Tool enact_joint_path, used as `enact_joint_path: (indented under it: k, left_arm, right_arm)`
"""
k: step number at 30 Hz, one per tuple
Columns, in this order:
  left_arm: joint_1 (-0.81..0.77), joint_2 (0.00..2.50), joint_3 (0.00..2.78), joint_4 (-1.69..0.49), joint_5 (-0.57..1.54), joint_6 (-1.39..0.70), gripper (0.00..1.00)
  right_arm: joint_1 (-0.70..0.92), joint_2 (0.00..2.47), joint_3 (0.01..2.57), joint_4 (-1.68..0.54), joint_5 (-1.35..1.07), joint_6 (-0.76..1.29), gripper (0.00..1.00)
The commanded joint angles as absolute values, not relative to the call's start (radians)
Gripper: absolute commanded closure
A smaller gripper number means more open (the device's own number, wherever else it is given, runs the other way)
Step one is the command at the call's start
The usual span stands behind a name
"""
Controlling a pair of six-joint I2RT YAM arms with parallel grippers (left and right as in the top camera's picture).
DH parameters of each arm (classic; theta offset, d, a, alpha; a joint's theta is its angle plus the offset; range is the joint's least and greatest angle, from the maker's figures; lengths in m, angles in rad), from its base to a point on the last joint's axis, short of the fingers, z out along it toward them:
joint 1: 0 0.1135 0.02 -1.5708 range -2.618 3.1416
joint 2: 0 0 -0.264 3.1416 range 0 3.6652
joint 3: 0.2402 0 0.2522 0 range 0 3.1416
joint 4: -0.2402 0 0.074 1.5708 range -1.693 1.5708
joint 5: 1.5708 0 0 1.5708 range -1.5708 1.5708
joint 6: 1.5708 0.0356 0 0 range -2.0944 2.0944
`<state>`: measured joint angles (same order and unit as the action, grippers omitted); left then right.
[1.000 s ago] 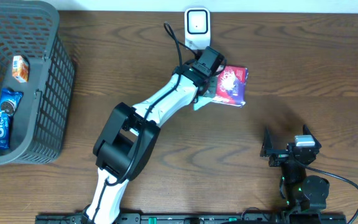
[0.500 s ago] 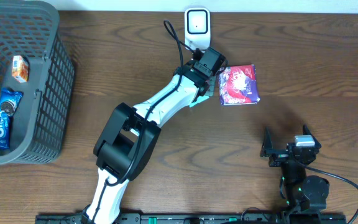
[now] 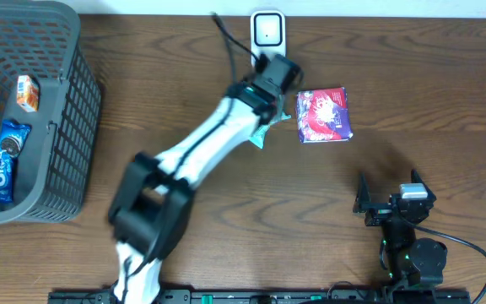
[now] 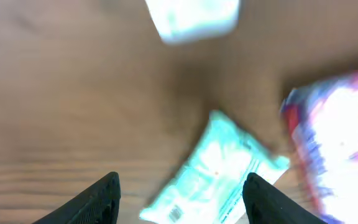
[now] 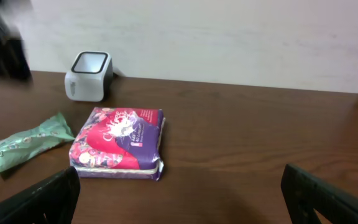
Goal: Scan the item barcode
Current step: 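Carry the mint-green wrapper out and set it beside the pad pack, then reach into the basket and grasp the blue Oreo pack with left gripper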
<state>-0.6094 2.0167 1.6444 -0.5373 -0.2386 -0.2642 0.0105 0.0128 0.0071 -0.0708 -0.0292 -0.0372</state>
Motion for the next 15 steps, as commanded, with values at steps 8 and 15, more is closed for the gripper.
enact_joint_path:
  k: [8, 15]
  left_arm:
    - [-0.159, 1.538, 1.687, -0.503, -0.264, -0.243, 0.36]
    - [0.231, 1.511, 1.686, -0.550, -0.263, -0.098, 0.36]
  right_arm:
    - [0.013, 0.009, 0.006, -0.075, -0.028, -0.039, 0.01]
    - [0.013, 0.009, 0.006, -0.075, -0.028, -0.039, 0.01]
